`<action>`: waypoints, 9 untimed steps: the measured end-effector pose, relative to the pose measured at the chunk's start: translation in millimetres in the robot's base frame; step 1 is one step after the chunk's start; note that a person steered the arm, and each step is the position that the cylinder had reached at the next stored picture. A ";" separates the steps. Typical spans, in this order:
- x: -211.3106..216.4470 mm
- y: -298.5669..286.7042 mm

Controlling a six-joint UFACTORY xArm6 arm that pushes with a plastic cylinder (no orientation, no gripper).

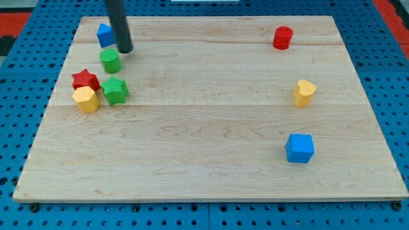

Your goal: Push blue triangle to green circle

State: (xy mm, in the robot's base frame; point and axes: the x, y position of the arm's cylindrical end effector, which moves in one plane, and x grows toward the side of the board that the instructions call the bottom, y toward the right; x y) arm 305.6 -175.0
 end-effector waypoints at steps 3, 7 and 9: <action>34.3 -14.2; -102.6 -14.2; -1.3 -50.4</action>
State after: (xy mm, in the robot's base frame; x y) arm 304.3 -225.4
